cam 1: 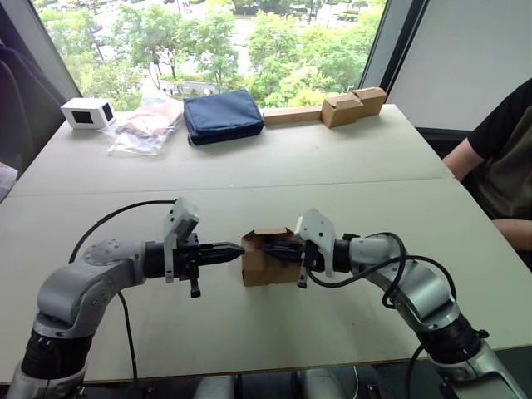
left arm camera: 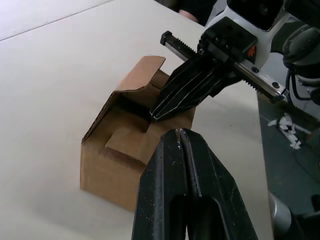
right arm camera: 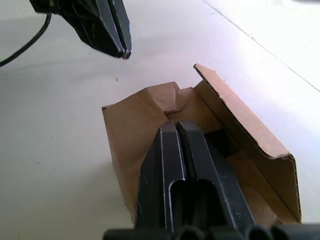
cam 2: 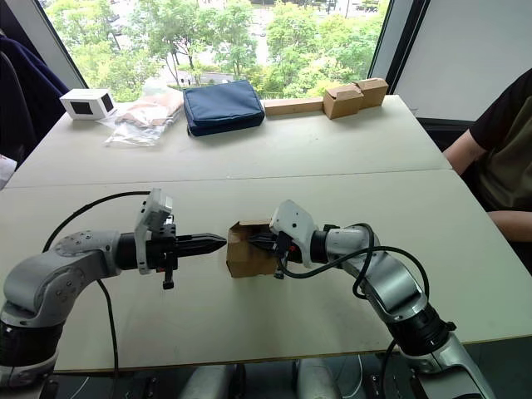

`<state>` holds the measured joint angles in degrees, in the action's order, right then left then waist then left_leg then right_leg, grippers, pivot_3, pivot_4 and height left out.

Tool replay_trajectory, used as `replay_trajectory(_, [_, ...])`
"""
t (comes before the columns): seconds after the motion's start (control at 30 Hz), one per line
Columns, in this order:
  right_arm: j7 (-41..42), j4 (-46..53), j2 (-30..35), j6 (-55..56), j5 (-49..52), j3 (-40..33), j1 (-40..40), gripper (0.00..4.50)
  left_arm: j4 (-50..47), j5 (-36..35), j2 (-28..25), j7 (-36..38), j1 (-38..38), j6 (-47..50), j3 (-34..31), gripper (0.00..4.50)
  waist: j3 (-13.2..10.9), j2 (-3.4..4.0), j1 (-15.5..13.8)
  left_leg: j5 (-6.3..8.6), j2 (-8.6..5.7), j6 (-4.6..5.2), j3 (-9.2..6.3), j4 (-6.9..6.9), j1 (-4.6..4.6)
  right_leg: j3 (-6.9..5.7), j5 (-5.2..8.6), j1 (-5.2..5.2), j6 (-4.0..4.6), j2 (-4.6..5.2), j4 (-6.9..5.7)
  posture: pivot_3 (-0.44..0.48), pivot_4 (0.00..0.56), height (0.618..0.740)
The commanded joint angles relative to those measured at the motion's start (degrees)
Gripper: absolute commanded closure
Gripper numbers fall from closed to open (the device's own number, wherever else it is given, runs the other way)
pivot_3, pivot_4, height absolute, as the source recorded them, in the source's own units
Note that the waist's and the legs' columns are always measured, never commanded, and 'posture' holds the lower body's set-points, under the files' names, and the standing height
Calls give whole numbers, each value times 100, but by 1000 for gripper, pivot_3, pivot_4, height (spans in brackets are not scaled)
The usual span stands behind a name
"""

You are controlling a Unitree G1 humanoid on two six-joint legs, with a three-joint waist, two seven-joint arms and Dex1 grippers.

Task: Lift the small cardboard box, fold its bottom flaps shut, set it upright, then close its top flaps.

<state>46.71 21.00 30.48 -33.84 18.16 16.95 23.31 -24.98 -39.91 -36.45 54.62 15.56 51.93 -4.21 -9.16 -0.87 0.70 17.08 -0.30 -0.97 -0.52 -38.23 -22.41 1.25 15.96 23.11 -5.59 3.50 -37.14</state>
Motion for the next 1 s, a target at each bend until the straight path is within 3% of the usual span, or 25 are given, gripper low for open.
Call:
replay_trajectory(0.03, [31, 72, -46, 110, -4, -71, 110, 4500, -90, 14, 35, -83, 30, -184, 172, 4459, 0, 0, -2, 0, -1, 0, 0, 0, 0, 0, 0, 0, 0, 0, 0, 0, 150, 740])
replay_trajectory(0.33, [126, 519, 71, -101, 330, -353, 10, 4500, 277, 548, 28, -23, -78, -791, 864, 4459, 0, 0, -5, 0, -1, 0, 0, 0, 0, -1, 0, 0, 1, -1, 2, 0, 150, 740])
replay_trajectory(0.63, [-10, 536, -53, -590, 1107, -1097, 499, 4500, 484, 564, 122, -61, -31, -988, 906, 4459, 0, 0, -4, 0, 0, 0, 0, 1, 2, -1, 0, -2, 1, 0, 2, 0, 150, 740])
replay_trajectory(0.8, [-305, -291, 33, -139, 127, -557, 940, 4500, 474, 522, 106, -76, 11, -956, 865, 4459, 0, 1, -3, 0, -1, 0, 0, 2, 2, -1, 1, -2, 1, 1, 2, 0, 150, 740])
replay_trajectory(1.0, [-132, -630, 69, 157, -478, 19, 1070, 4500, 396, 505, 83, -131, -39, -953, 824, 4459, 0, 1, 4, 0, -1, 0, 3, 4, 1, -2, 1, 2, 1, 0, 2, 0, 150, 740])
